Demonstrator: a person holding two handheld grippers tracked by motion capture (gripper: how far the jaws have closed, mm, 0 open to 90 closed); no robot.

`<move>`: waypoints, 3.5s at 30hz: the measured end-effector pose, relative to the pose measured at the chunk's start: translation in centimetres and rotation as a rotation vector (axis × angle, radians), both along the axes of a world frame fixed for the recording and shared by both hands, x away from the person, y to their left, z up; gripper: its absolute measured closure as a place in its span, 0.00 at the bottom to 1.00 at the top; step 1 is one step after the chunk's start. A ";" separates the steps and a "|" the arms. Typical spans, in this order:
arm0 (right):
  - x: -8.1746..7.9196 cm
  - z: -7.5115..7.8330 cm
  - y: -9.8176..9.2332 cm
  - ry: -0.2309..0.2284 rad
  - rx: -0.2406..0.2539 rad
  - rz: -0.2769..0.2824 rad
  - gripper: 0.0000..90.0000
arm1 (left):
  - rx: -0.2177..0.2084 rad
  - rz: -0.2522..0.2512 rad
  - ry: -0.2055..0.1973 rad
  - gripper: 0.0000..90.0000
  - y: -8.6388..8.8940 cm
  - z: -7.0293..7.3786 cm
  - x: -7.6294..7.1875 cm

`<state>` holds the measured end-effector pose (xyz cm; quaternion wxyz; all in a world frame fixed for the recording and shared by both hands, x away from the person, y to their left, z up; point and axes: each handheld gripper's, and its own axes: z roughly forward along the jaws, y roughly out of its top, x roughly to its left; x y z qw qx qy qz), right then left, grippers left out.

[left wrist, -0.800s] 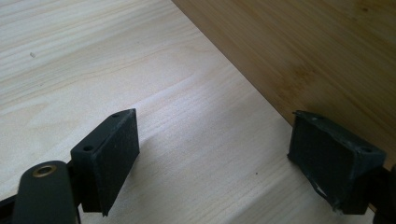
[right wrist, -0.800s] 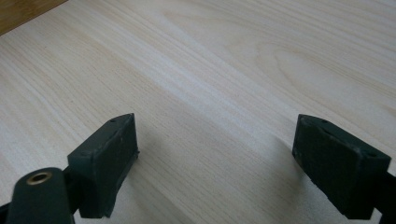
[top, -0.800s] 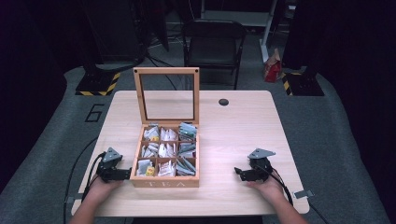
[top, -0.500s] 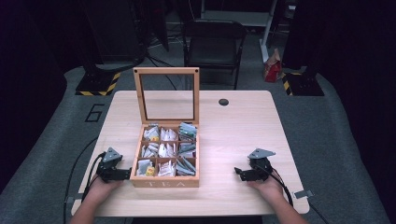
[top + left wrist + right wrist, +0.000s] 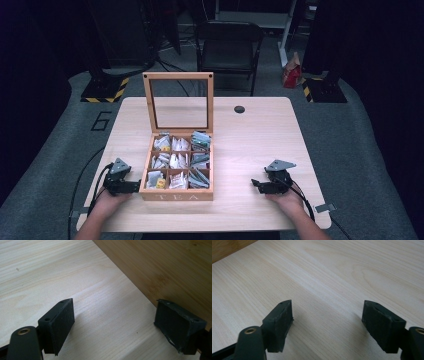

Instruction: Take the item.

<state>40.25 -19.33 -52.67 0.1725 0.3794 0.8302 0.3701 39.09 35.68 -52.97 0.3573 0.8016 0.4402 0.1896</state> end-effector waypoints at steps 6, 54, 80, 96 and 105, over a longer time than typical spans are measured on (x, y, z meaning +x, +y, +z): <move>0.0 0.5 0.1 0.031 -0.012 -0.007 0.42 | -0.004 0.003 0.000 0.18 0.0 0.0 0.0; -1.1 7.8 5.6 0.012 0.078 0.178 0.54 | 0.000 -0.001 0.001 0.18 0.0 0.0 0.0; -0.7 10.2 8.7 -0.009 0.106 0.239 0.61 | 0.002 -0.001 -0.005 0.18 0.0 0.0 0.0; -0.6 10.6 11.1 -0.010 0.136 0.280 0.58 | -0.001 0.002 -0.006 0.18 0.0 0.0 0.0; -0.7 10.2 12.3 0.002 0.124 0.312 0.61 | 0.001 0.001 -0.006 0.18 0.0 0.0 0.0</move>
